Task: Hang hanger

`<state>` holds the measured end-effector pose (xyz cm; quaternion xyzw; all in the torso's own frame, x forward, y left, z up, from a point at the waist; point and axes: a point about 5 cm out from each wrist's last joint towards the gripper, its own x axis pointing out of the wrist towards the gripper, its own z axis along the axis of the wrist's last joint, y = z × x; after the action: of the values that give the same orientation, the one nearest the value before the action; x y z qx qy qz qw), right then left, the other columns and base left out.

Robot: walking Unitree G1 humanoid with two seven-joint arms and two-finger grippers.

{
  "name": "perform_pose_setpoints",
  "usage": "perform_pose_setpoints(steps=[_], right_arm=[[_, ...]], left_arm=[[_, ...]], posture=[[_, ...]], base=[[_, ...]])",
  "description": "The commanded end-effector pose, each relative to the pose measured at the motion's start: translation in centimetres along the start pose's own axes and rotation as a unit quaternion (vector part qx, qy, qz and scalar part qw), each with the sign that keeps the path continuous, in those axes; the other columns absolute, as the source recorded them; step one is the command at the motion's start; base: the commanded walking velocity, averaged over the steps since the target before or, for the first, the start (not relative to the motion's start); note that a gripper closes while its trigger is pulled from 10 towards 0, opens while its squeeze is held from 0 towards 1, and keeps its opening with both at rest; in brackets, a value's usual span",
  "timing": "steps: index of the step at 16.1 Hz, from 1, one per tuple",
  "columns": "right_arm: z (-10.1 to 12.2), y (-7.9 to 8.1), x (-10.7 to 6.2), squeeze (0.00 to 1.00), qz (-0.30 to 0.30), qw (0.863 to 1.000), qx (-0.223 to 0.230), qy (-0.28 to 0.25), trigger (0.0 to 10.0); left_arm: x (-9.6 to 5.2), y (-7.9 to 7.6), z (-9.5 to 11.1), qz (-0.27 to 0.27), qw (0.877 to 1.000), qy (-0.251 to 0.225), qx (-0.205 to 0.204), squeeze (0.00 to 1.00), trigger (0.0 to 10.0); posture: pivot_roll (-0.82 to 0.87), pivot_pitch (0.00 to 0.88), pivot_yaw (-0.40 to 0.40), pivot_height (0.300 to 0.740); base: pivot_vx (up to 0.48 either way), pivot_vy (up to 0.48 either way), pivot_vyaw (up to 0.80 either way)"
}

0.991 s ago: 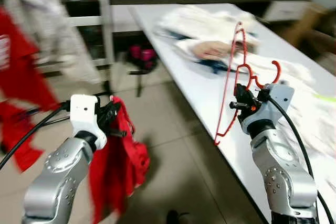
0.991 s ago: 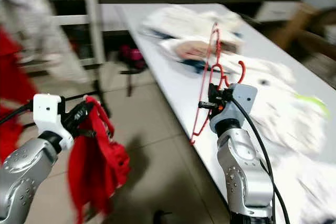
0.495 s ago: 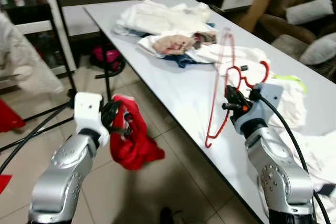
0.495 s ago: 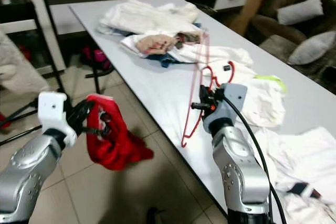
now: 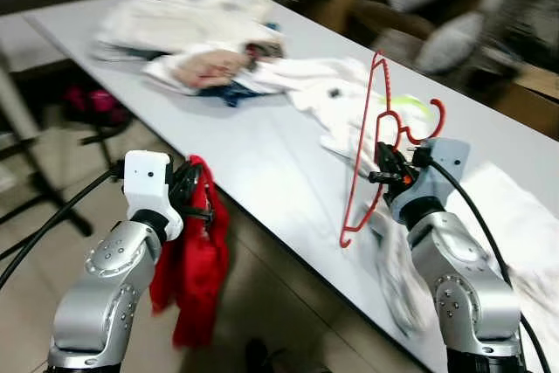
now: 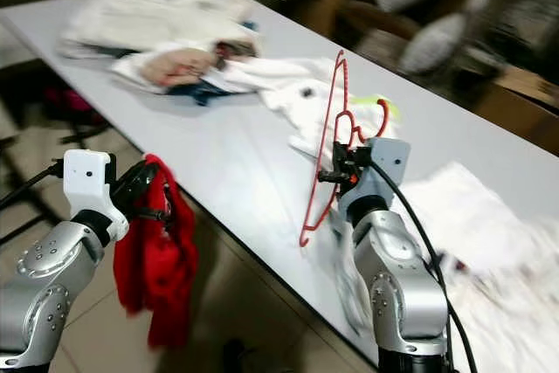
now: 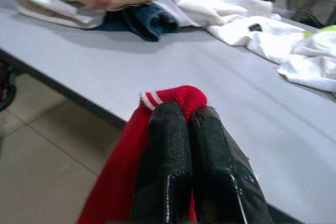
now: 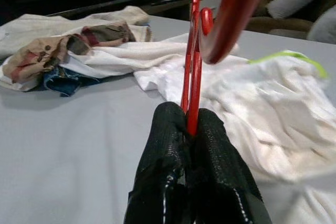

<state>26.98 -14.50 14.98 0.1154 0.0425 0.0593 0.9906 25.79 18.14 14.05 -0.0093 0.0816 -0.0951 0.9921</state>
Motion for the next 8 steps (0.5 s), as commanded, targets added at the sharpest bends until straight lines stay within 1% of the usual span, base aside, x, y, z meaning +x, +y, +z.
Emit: perform_pose_setpoints(steps=[1,8], right_arm=[[-0.20,-0.39,-0.11,0.00,-0.011,1.000,-0.003,0.003,10.0],[-0.40,-0.56,-0.06,0.00,-0.019,1.000,0.000,0.008,10.0]], left_arm=[[0.20,-0.30,0.97,-0.008,1.000,-0.019,0.002,0.00,10.0],[0.32,-0.28,0.89,-0.010,1.000,-0.015,0.007,0.00,10.0]], posture=[[-0.01,0.000,-0.111,0.740],[-0.01,0.000,-0.106,0.740]], base=[[0.000,0.458,-0.78],[0.000,0.459,-0.78]])
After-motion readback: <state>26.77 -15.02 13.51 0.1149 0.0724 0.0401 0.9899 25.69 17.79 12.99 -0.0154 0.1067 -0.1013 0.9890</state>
